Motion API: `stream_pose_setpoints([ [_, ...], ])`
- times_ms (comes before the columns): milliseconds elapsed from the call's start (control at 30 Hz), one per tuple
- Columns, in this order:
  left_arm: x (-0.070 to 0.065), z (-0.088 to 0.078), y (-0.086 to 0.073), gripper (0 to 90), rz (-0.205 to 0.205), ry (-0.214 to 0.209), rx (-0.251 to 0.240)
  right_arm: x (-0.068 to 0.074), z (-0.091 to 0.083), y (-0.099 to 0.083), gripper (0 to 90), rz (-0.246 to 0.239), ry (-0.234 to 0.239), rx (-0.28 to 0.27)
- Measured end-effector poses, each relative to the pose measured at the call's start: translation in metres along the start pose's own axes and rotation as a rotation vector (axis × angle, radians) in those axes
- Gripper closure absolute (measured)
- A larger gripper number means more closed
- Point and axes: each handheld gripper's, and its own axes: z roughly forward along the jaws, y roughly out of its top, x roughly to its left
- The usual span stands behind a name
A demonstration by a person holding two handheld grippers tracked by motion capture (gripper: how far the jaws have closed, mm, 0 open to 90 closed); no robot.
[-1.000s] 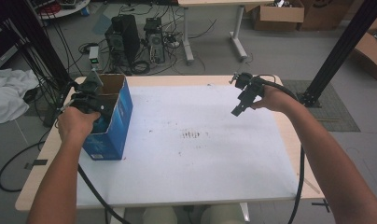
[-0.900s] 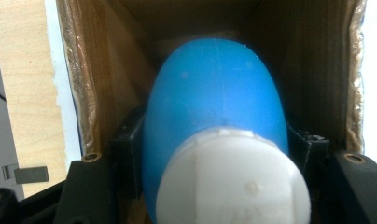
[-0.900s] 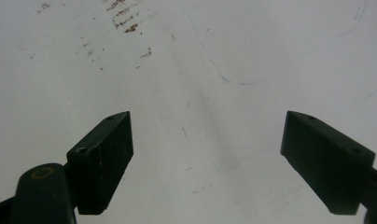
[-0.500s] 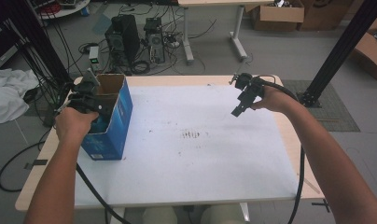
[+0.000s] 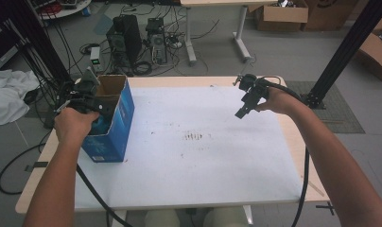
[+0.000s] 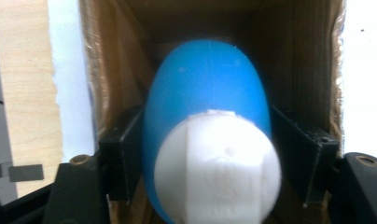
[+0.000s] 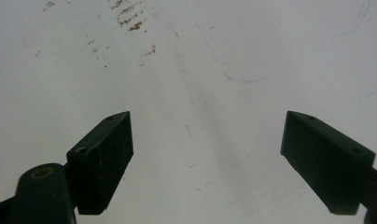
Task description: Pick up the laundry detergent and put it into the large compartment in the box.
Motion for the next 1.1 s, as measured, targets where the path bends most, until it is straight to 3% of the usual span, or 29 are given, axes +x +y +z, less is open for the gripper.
stream_pose_setpoints([
  [800,-0.003,-0.05,-0.003,29.9,0.02,0.011,-0.076,0.009,-0.011,-0.003,16.9,-0.007,-0.011,-0.024],
  [1100,-0.014,-0.074,-0.006,27.0,0.084,-0.016,-0.103,0.012,-0.014,-0.004,17.0,-0.017,-0.018,-0.03],
])
